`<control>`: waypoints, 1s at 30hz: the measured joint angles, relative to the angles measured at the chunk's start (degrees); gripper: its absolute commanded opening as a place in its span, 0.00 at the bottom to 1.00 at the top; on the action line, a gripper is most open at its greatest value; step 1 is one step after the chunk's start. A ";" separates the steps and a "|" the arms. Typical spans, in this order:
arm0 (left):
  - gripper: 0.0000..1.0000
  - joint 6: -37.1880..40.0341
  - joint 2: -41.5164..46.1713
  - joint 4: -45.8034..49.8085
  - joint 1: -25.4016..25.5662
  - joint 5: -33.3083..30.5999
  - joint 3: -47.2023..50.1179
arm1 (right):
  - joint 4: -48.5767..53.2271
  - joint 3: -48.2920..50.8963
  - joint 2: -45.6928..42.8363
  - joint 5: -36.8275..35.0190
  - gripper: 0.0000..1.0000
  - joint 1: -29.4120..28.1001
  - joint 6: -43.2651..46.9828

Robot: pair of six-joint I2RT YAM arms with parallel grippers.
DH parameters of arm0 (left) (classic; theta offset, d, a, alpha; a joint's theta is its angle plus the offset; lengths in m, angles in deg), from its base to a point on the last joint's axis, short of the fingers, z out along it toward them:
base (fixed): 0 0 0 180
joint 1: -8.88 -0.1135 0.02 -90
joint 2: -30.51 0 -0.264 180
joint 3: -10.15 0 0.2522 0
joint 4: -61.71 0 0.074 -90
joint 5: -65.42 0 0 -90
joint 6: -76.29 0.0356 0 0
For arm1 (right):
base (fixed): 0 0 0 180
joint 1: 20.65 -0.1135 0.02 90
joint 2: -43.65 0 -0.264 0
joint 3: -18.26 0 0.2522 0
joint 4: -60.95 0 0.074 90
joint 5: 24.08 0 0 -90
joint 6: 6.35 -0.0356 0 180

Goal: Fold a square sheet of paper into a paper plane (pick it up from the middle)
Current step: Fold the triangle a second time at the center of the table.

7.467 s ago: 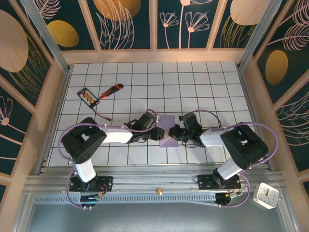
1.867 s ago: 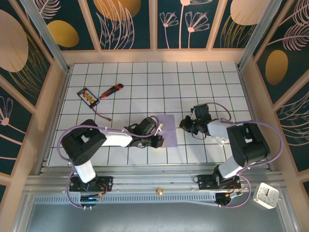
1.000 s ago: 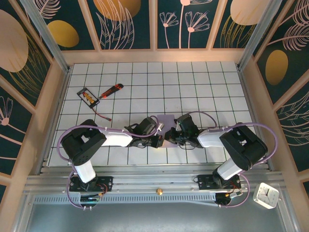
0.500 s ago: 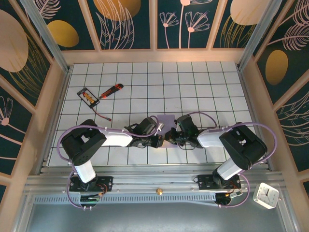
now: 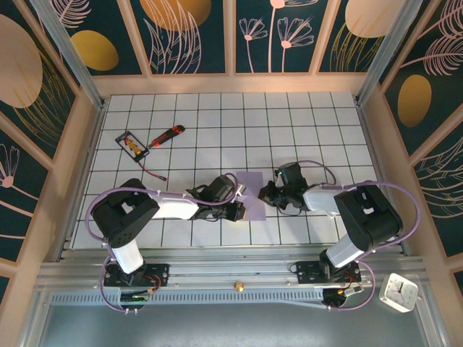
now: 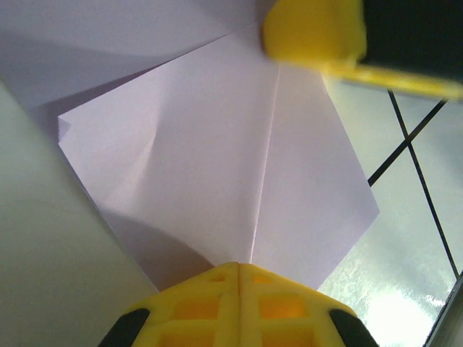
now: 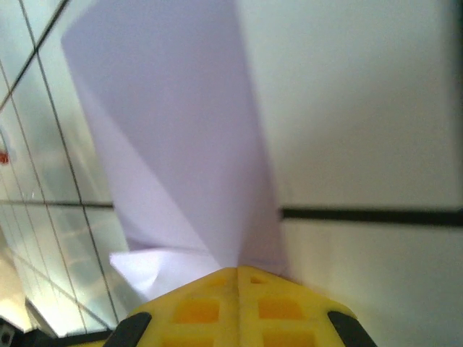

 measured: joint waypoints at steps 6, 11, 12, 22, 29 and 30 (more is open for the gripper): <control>0.17 -0.79 0.57 2.01 0.00 -0.24 -0.76 | 4.24 -1.66 -2.14 -2.89 0.00 6.23 4.59; 0.32 -4.31 2.19 5.27 -0.02 -1.14 -2.45 | 7.45 -1.03 -12.31 -3.80 0.01 4.52 6.73; 0.33 -5.55 3.02 5.40 -0.04 -1.33 -2.64 | 8.02 -0.24 -15.19 -4.20 0.04 3.34 6.91; 0.00 -12.07 0.68 1.79 -3.82 -1.16 -7.30 | 14.14 8.26 -28.30 -9.07 0.35 -10.78 -2.03; 0.00 -10.64 -6.12 2.38 -4.20 -2.25 -9.38 | 13.94 10.32 -25.86 -12.57 0.39 -17.16 -9.99; 0.00 -10.43 -6.12 2.27 -4.20 -2.67 -9.40 | 13.64 10.34 -25.31 -12.98 0.39 -17.79 -10.86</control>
